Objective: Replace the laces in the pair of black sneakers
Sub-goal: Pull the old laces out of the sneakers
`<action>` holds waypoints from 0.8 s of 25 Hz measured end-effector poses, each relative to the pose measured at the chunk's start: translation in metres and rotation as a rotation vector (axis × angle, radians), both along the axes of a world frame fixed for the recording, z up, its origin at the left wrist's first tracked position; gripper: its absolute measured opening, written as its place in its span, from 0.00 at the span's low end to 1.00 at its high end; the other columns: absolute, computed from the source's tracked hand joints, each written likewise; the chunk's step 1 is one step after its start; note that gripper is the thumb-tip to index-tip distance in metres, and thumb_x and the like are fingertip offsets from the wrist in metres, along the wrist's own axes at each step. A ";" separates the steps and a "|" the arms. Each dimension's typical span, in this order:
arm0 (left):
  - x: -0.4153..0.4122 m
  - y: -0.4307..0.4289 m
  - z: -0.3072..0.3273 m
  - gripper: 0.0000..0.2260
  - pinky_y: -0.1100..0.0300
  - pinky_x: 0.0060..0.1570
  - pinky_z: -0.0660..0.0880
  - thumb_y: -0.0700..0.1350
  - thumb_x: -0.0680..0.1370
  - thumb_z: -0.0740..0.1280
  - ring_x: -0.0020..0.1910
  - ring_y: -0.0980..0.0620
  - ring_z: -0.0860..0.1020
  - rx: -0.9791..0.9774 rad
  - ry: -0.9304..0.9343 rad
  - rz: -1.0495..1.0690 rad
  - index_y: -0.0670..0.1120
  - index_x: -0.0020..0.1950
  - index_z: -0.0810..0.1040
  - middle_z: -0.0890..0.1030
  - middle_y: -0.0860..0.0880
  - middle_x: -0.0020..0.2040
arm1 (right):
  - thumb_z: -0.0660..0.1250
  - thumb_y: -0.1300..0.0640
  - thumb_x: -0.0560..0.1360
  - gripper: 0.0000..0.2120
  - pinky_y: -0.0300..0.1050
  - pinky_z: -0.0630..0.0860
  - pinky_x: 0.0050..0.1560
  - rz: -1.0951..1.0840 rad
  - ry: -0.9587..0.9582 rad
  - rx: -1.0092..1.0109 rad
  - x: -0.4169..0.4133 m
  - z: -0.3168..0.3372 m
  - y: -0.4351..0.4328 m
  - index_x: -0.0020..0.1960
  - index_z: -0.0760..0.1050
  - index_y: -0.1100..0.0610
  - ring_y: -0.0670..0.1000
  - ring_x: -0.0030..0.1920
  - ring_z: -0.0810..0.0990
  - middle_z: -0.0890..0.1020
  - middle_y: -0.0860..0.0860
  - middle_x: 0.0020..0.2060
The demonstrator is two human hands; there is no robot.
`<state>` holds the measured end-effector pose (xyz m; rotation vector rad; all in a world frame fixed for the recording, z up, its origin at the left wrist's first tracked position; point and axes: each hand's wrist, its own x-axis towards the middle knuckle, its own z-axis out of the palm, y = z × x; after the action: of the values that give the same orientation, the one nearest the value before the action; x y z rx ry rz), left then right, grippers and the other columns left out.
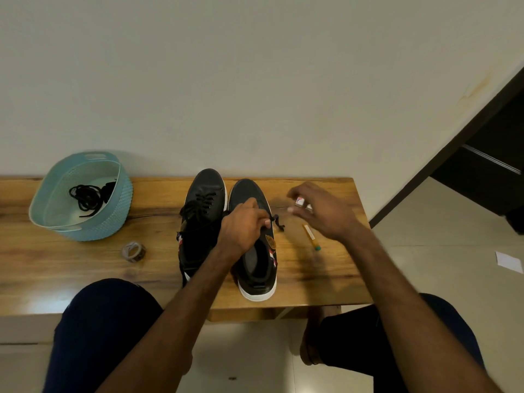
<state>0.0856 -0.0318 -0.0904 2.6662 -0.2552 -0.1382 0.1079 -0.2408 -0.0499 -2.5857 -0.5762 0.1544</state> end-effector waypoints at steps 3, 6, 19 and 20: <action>0.001 -0.001 -0.001 0.10 0.52 0.48 0.76 0.50 0.82 0.63 0.51 0.52 0.72 -0.005 0.000 -0.034 0.51 0.56 0.83 0.71 0.52 0.50 | 0.68 0.49 0.77 0.15 0.46 0.71 0.47 0.149 0.061 -0.181 -0.009 -0.029 0.037 0.60 0.74 0.55 0.54 0.55 0.78 0.80 0.52 0.55; 0.001 0.002 -0.002 0.09 0.54 0.47 0.74 0.49 0.81 0.64 0.50 0.53 0.72 -0.047 0.002 -0.034 0.49 0.55 0.83 0.72 0.53 0.49 | 0.65 0.51 0.79 0.08 0.48 0.67 0.48 0.149 -0.134 -0.234 -0.005 -0.031 0.042 0.53 0.75 0.55 0.54 0.52 0.78 0.82 0.51 0.49; -0.003 0.001 0.004 0.09 0.56 0.43 0.73 0.49 0.81 0.64 0.51 0.53 0.74 0.018 -0.020 -0.065 0.50 0.54 0.83 0.74 0.52 0.51 | 0.65 0.44 0.79 0.13 0.52 0.77 0.44 0.070 0.216 -0.083 -0.012 -0.028 0.044 0.46 0.77 0.54 0.53 0.43 0.79 0.82 0.51 0.42; -0.003 0.001 0.004 0.09 0.57 0.43 0.71 0.49 0.81 0.64 0.51 0.53 0.75 0.016 -0.014 -0.062 0.50 0.53 0.83 0.75 0.52 0.52 | 0.67 0.44 0.78 0.12 0.51 0.77 0.44 0.040 0.196 -0.078 -0.012 -0.029 0.045 0.45 0.77 0.53 0.52 0.42 0.80 0.82 0.51 0.41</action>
<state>0.0822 -0.0309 -0.0861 2.6768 -0.3426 -0.1411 0.0960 -0.1957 -0.0788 -2.5947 -0.5592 0.4467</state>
